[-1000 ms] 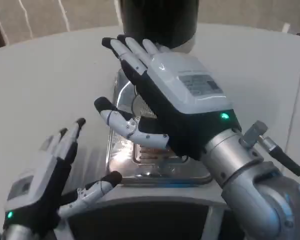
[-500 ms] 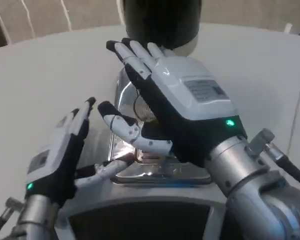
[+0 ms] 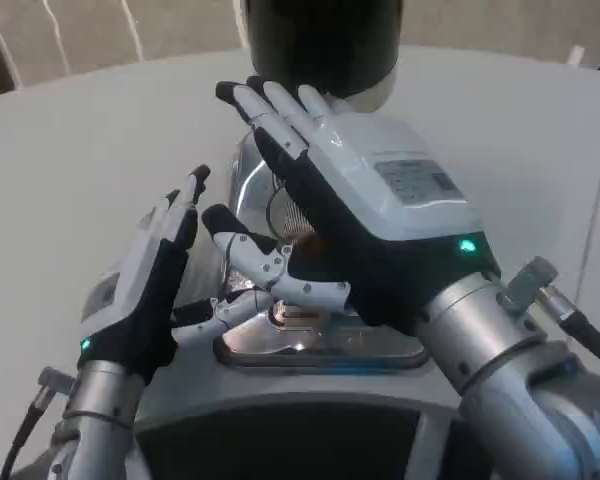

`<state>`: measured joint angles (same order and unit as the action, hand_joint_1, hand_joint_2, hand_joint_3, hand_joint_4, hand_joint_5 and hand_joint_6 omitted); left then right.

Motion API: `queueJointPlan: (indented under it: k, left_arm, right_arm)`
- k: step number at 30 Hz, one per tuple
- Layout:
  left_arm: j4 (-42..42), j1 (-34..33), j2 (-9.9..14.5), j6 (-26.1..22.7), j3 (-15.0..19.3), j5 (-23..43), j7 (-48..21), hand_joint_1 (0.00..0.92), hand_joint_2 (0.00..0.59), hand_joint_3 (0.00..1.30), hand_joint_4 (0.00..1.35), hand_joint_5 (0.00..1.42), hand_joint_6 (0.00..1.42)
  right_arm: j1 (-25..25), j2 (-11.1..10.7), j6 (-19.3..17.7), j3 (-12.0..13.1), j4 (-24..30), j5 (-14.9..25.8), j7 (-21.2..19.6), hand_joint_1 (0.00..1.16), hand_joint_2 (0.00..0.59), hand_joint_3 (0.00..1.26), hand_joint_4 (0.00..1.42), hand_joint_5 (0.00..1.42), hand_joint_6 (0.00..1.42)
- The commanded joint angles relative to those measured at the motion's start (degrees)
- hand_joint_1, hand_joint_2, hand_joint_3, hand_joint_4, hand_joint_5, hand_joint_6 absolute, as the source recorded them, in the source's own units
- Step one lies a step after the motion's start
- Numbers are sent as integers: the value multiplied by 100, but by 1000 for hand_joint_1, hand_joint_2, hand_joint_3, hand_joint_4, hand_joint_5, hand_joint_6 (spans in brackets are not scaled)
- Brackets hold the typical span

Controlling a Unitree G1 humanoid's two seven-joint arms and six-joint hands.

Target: Grasp the cup under the faucet to collect the drink, then remove the cup.

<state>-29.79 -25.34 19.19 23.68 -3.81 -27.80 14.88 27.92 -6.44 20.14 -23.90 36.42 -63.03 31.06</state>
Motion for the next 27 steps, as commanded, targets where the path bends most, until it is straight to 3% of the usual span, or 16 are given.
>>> queueJointPlan:
  k: [1,11,27]
  left_arm:
    - [-289,-123,-94,304,-28,258,25,387,61,0,0,0,0]
    - [-581,-238,-303,781,-43,544,70,400,57,0,0,12,4]
    - [-1042,-580,-327,974,-357,353,247,442,59,0,0,24,38]
  right_arm:
    - [5,9,-141,-1,-56,106,196,235,469,50,0,0,0]
    - [145,142,-110,-16,-178,-47,289,241,469,53,0,0,0]
    - [191,136,-130,63,-190,-56,359,274,477,54,0,0,1]
